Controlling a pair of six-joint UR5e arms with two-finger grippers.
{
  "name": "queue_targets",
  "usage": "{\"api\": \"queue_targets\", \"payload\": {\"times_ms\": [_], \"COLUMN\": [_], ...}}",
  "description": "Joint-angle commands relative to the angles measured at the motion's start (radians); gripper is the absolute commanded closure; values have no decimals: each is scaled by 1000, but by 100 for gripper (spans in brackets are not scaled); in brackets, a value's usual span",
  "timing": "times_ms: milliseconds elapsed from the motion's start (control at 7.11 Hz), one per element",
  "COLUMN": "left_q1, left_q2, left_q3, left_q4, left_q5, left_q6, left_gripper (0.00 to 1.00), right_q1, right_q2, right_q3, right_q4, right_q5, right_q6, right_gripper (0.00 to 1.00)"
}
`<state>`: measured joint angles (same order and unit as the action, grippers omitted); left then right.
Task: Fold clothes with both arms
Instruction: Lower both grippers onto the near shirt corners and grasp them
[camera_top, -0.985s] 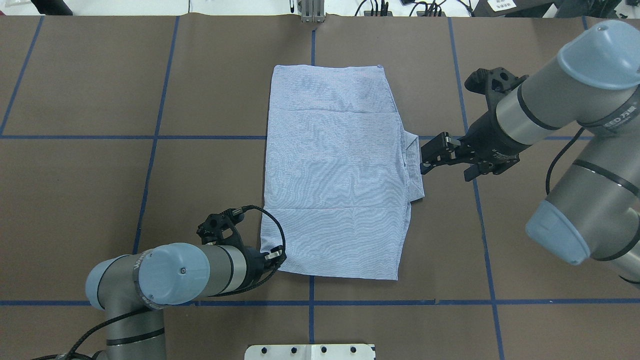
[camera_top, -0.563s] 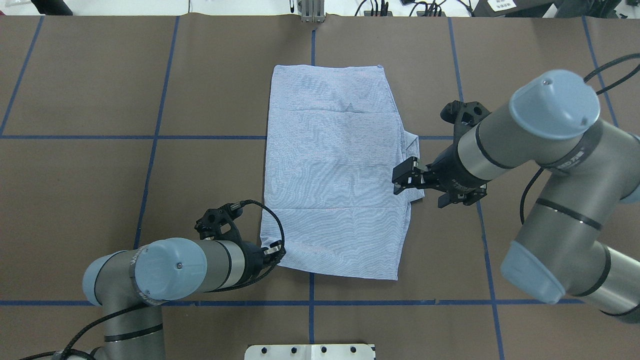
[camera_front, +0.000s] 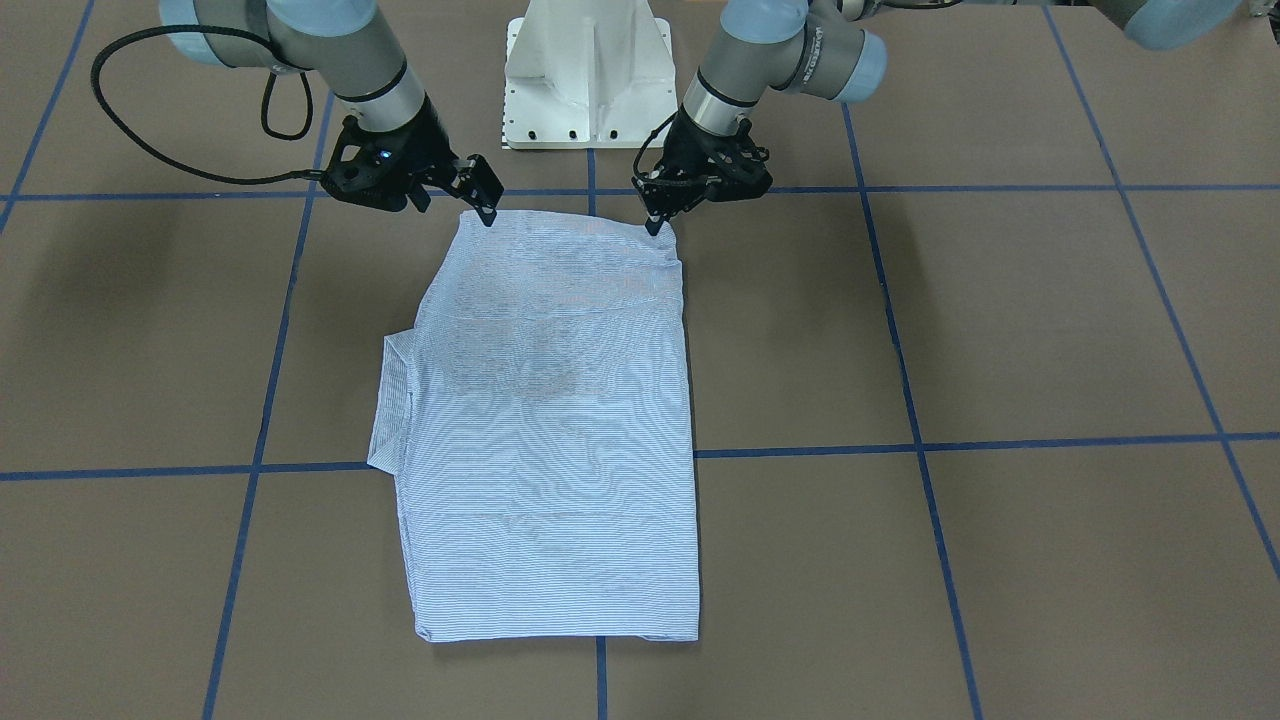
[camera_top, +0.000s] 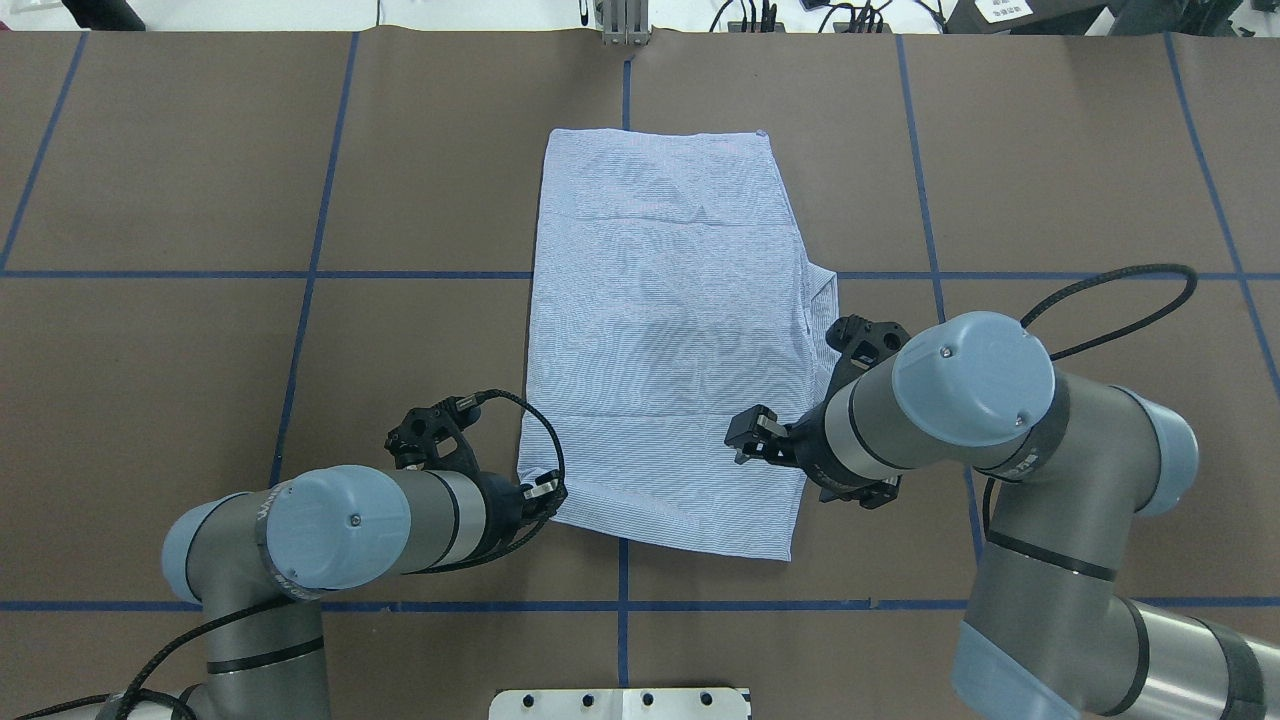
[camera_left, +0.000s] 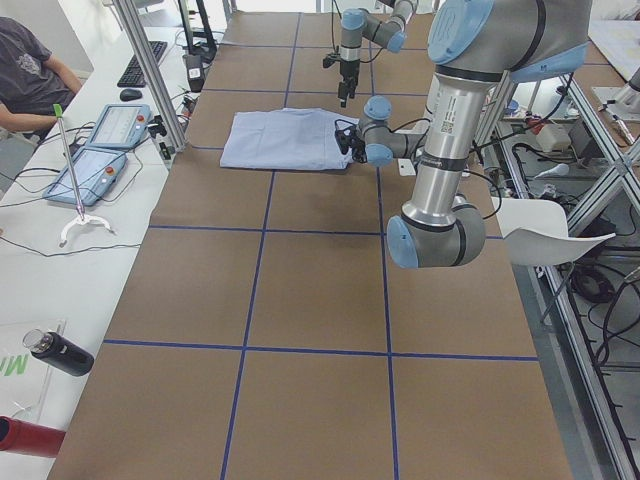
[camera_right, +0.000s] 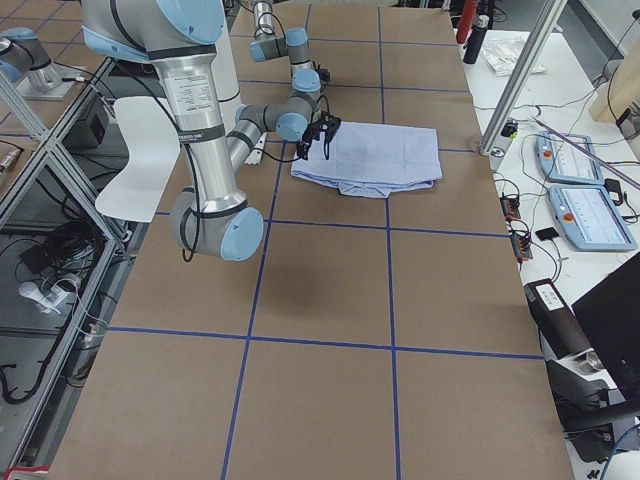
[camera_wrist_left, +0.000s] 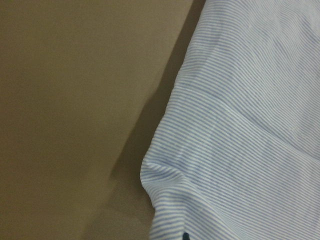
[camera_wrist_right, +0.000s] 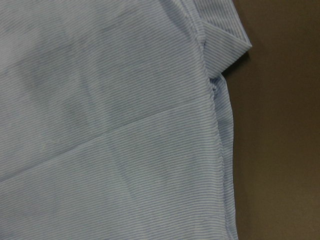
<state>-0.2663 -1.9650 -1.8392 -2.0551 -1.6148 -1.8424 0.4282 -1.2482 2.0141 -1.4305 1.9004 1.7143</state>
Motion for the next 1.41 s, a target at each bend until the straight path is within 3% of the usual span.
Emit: {"api": "queue_targets", "payload": {"times_ms": [0, 703, 1266], "left_q1": [2, 2, 2], "left_q2": [-3, -3, -5], "left_q3": [2, -5, -5], "left_q4": [21, 24, 23], "left_q5": [-1, -1, -1], "left_q6": [0, 0, 0], "left_gripper": [100, 100, 100], "right_q1": [-58, -109, -117], "right_q2": [4, 9, 90], "right_q3": [-47, -107, -199], "right_q4": [-10, 1, 2], "right_q5": [-24, -30, -84], "right_q6": [40, 258, 283], "right_gripper": [0, 0, 0]}}
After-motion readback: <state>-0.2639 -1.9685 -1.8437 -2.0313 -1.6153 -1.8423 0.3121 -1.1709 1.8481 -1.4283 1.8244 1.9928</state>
